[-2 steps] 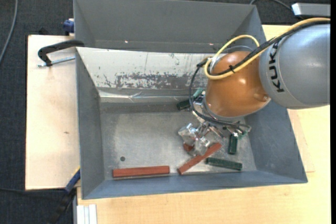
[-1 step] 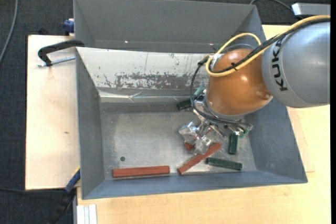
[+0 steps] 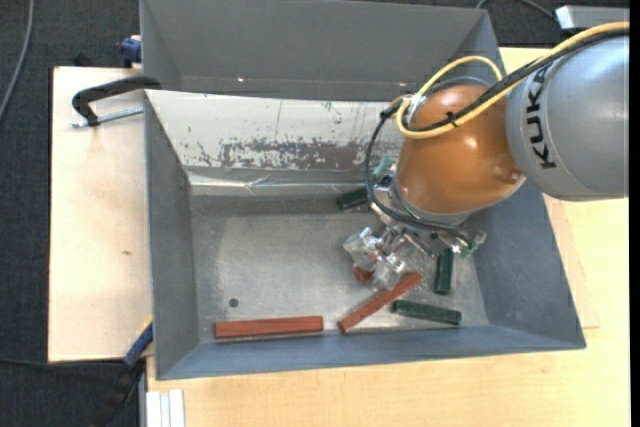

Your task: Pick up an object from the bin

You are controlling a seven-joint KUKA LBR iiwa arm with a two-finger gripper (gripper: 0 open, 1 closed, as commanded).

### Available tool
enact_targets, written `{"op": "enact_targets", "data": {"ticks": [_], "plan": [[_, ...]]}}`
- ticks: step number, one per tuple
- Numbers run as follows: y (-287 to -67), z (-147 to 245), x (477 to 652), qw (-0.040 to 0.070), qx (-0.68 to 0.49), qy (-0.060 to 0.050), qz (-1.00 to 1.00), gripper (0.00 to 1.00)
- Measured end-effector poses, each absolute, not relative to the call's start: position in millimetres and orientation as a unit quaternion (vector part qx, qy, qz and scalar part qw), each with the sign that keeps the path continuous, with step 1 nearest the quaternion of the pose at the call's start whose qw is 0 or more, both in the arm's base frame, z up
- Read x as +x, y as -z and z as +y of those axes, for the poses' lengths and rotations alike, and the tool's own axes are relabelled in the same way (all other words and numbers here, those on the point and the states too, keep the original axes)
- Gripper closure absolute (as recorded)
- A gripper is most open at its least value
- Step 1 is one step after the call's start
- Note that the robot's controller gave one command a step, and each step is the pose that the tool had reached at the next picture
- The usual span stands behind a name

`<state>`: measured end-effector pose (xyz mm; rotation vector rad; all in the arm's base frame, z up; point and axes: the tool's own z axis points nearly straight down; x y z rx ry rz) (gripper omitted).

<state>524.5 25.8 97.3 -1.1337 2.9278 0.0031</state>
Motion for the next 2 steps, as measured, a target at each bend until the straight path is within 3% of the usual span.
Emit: {"op": "enact_targets", "data": {"ticks": [2], "plan": [[-121.1, 26.1, 525.9, 0.003, -0.361, 0.000, 0.933, 1.00]]}}
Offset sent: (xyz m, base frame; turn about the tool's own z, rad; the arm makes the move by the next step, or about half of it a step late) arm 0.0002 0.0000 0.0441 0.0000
